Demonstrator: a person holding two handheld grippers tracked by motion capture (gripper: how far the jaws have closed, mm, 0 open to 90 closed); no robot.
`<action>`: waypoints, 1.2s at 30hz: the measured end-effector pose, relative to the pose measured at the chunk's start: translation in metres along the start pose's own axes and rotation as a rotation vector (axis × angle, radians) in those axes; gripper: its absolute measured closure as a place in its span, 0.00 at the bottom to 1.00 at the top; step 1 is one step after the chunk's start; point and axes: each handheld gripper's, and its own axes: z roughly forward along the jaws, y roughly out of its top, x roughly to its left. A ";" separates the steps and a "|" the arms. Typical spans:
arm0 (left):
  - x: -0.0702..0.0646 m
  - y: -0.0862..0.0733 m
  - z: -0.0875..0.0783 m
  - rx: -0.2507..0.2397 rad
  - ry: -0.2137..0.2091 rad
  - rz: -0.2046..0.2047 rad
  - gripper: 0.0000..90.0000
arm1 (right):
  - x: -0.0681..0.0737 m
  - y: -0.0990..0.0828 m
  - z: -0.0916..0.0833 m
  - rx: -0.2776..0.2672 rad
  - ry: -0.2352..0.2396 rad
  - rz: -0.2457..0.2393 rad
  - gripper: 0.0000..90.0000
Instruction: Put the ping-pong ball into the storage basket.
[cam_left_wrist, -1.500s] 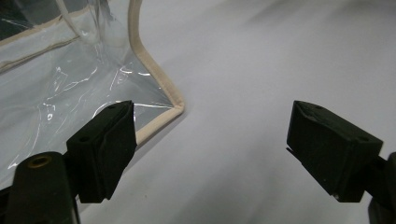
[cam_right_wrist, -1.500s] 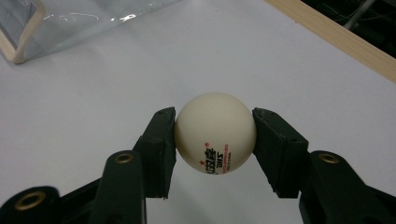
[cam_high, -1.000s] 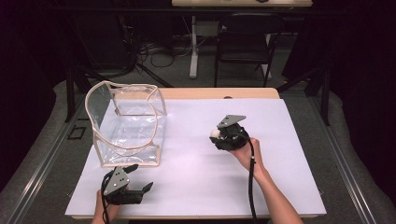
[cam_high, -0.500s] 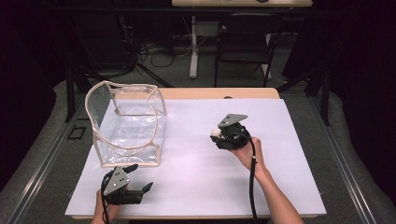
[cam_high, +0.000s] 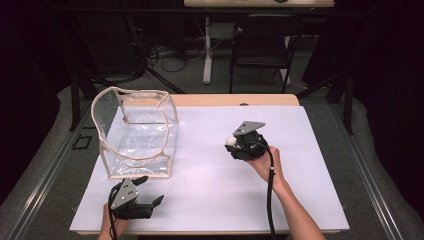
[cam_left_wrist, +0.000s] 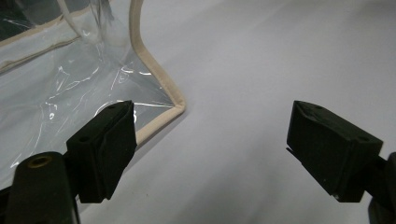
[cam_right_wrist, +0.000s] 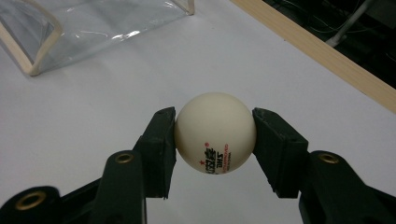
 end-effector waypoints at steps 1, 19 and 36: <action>0.000 0.000 0.000 0.002 0.000 0.002 0.18 | 0.000 0.000 -0.001 -0.004 0.000 -0.002 0.56; 0.000 0.000 0.000 -0.002 0.006 -0.005 0.18 | -0.003 0.002 -0.003 -0.007 -0.002 0.008 0.56; 0.000 0.000 0.000 -0.002 0.006 -0.005 0.18 | -0.012 0.009 -0.013 -0.003 -0.022 0.000 0.56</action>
